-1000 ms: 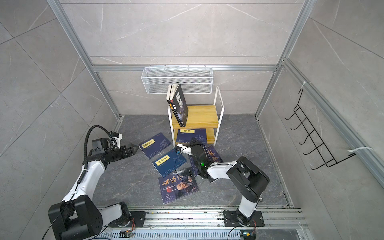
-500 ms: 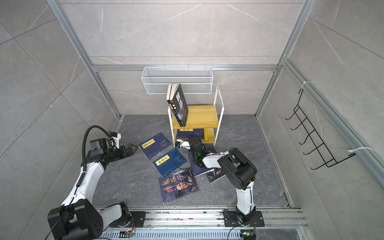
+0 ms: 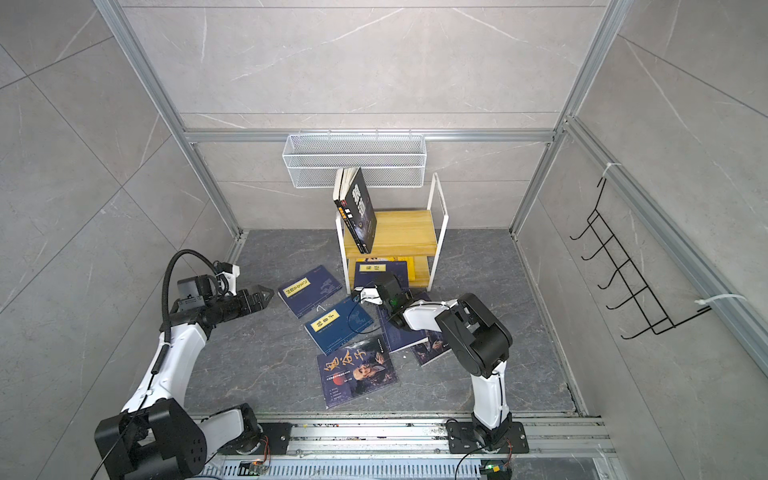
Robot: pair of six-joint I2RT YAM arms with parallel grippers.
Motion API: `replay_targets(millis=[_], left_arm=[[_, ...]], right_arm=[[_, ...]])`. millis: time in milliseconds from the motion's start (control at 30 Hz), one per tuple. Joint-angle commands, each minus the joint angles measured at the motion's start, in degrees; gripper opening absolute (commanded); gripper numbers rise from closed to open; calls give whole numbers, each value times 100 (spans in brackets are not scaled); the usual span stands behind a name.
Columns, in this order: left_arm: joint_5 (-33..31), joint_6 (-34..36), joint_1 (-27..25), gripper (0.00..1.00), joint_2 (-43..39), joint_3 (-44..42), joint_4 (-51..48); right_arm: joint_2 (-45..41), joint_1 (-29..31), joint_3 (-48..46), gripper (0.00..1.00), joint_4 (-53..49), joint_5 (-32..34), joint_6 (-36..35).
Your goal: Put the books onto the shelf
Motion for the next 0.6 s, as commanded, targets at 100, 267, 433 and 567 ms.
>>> replay_targets(millis=[100, 267, 433, 567], left_arm=[[131, 13, 50, 99, -77, 172, 3], [96, 72, 61, 98, -149, 73, 77], [101, 38, 91, 98, -137, 113, 33], [118, 5, 100, 98, -139, 79, 67]], right_arm=[[-186, -28, 439, 42, -808, -310, 517], [-117, -150, 648, 34, -1073, -420, 637], [-16, -224, 871, 21, -1251, -430, 643], [110, -256, 1011, 15, -1142, -260, 569]])
